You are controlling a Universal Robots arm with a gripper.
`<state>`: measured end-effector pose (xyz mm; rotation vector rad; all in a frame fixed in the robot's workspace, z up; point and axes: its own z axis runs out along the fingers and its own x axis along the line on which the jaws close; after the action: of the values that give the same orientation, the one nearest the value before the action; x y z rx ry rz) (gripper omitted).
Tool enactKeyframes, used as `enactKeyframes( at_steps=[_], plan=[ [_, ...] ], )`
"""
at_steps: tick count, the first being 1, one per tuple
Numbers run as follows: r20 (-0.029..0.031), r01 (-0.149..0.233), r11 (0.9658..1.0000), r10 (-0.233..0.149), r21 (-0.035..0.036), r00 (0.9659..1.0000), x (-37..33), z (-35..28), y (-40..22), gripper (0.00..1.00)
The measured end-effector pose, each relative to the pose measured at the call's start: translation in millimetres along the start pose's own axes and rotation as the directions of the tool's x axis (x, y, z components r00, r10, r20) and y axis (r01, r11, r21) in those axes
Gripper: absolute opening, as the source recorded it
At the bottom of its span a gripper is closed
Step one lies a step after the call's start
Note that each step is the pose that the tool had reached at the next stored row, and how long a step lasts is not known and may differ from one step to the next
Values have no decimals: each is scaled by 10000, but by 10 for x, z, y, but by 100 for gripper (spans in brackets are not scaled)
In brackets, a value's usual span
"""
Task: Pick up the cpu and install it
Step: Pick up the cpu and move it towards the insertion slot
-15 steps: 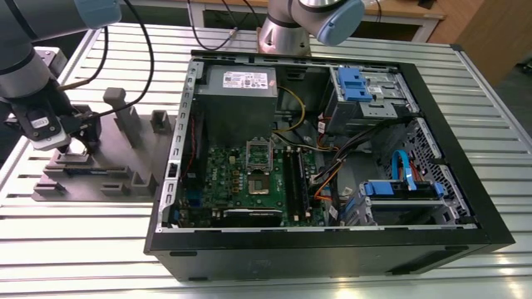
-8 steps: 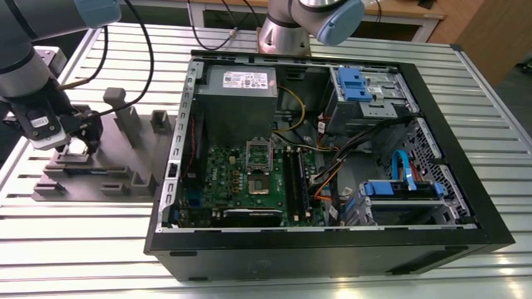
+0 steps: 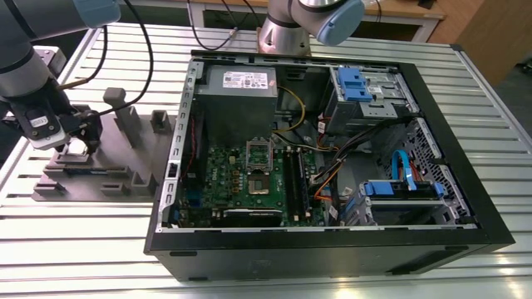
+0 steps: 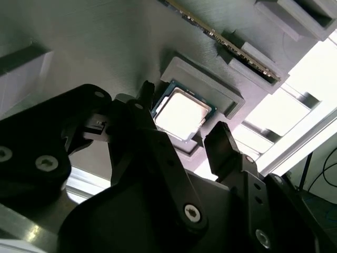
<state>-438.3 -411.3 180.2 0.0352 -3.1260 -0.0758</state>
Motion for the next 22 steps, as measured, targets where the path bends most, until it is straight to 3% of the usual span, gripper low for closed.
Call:
enactKeyframes(
  at_steps=[6,8,18,22],
  plan=[
    [-1,-1,10000,1,1,10000,3,0,0,65],
    [0,-1,10000,1,0,10000,4,0,0,57],
    [0,7,10000,-7,0,10000,4,-12,1,57],
    [-10,177,9998,-177,4,9998,4,-13,1,57]
  ],
)
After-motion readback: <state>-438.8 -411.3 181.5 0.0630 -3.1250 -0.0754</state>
